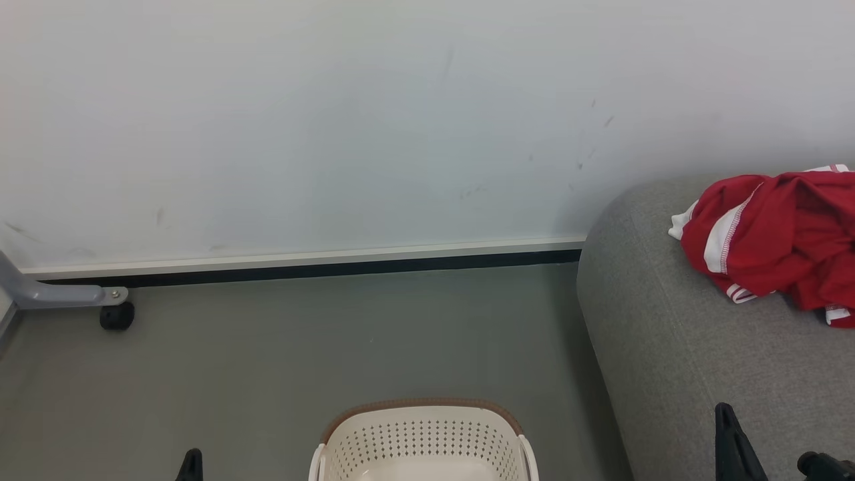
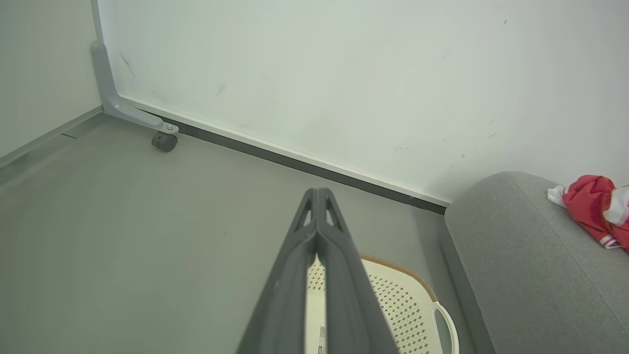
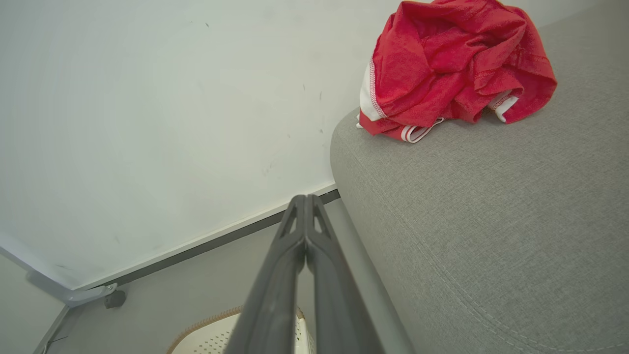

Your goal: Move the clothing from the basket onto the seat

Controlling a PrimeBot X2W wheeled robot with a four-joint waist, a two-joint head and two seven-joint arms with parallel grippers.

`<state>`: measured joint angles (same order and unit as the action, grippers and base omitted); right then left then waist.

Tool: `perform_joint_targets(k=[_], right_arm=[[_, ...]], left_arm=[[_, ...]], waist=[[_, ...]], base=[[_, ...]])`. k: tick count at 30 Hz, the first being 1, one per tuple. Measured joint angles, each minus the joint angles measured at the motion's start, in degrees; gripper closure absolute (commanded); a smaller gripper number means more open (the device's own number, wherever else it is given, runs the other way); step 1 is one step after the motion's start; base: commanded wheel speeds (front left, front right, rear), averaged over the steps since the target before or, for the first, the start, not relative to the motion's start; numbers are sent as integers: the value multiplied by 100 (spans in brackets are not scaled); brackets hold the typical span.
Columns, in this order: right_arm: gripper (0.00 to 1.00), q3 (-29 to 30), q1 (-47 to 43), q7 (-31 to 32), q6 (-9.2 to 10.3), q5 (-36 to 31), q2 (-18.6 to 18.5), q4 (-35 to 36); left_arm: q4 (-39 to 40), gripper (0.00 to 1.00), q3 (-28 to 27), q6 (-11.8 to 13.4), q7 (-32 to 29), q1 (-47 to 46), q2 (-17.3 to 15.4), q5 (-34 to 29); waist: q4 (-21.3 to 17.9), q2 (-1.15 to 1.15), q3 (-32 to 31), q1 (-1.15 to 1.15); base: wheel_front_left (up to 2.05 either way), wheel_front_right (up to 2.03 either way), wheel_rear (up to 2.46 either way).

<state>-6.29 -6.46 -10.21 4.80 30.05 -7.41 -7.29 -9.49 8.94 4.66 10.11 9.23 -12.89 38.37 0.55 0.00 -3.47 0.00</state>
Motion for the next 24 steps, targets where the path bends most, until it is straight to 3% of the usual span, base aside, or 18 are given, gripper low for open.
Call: perform_joint_targets(k=[24], right_arm=[[100,391,274,487,-298,1715,135,-259]], left_arm=[[-201,100,-394,-322,-460,-347,277,1480]], waist=[[-16,0,98,0]], base=[[0,0,0]])
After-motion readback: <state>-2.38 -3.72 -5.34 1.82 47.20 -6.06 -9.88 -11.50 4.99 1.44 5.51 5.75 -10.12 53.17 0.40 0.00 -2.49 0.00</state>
